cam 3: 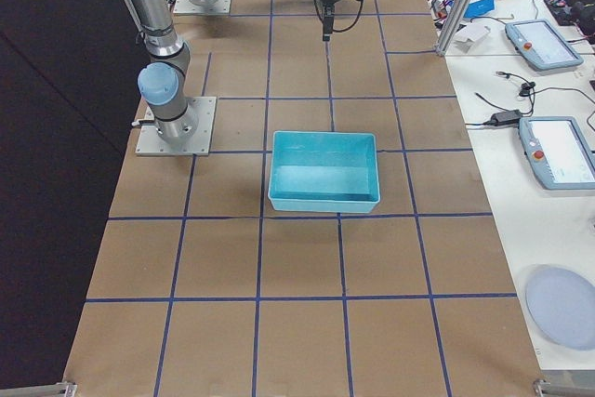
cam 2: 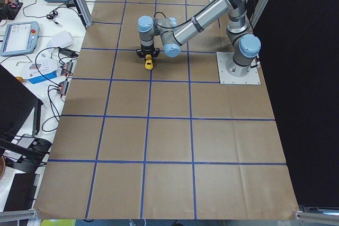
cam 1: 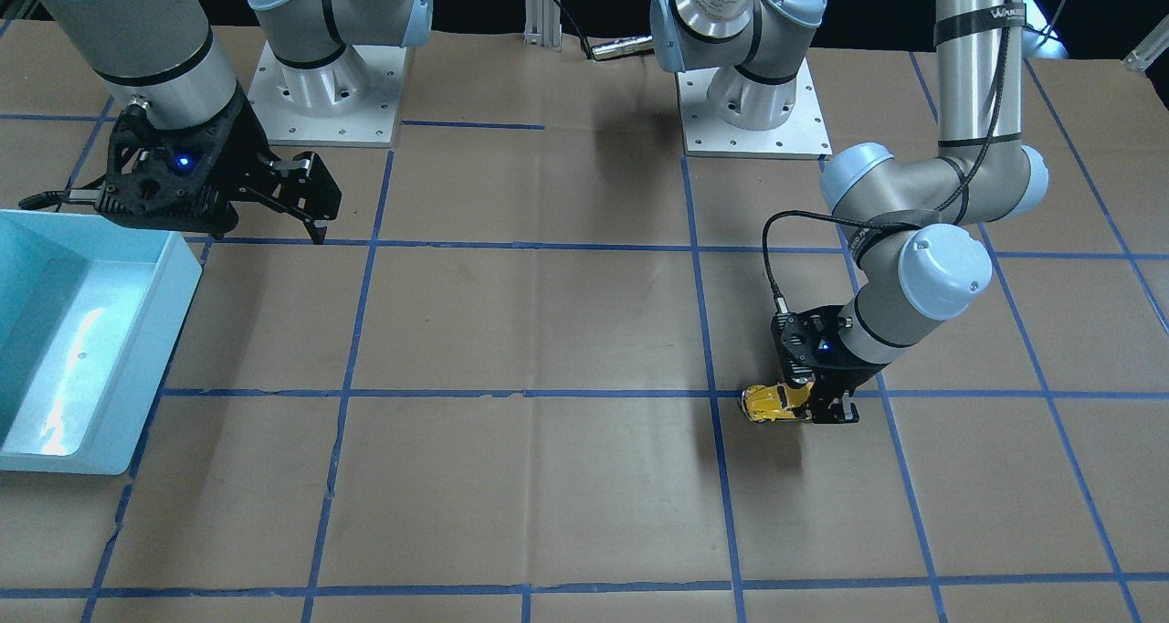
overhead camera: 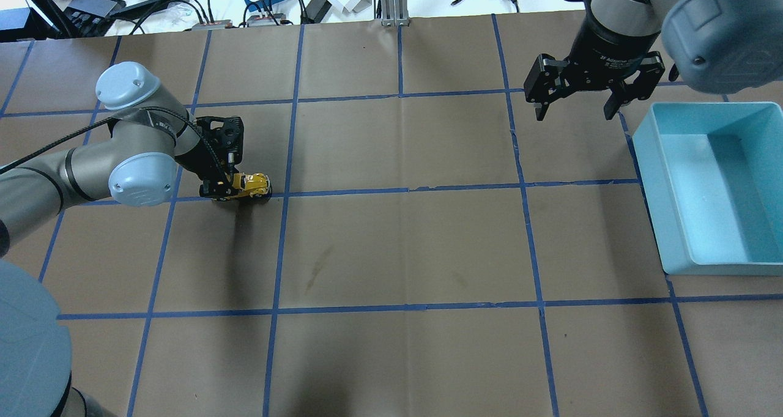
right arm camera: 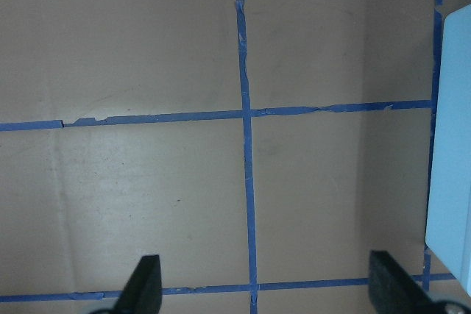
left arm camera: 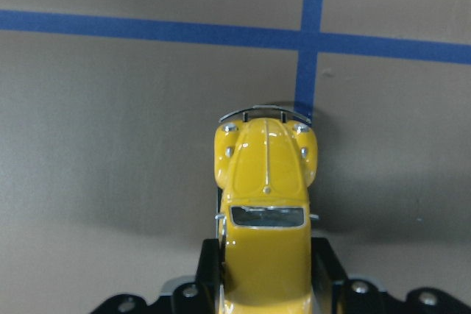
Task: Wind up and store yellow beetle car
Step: 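Keep dragging the pressed car backward with the left gripper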
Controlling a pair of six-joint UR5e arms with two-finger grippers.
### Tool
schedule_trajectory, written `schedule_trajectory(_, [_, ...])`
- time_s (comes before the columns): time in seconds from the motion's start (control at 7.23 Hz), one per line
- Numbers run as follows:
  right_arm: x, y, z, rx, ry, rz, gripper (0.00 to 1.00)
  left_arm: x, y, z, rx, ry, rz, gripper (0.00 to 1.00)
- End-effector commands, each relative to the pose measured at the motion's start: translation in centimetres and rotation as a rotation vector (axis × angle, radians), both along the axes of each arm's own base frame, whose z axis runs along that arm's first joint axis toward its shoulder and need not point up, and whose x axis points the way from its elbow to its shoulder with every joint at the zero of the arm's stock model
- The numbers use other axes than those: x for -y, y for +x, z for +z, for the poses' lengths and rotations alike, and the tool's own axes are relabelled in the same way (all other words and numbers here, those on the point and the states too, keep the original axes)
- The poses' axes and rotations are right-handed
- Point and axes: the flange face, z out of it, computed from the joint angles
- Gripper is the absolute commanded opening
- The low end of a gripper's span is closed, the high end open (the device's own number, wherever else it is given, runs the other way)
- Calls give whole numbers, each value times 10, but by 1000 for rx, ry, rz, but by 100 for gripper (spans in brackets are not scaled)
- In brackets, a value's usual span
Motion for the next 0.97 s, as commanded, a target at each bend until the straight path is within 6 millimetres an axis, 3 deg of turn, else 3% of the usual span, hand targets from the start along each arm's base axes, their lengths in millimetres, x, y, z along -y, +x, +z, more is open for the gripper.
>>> schedule_trajectory(0.0, [0,0,0,0,0,1,100,0,1,0,3,-5,-42,29])
schedule_trajectory(0.83, [0,0,0,0,0,1,100,0,20,-1,-9,-2,-12,29])
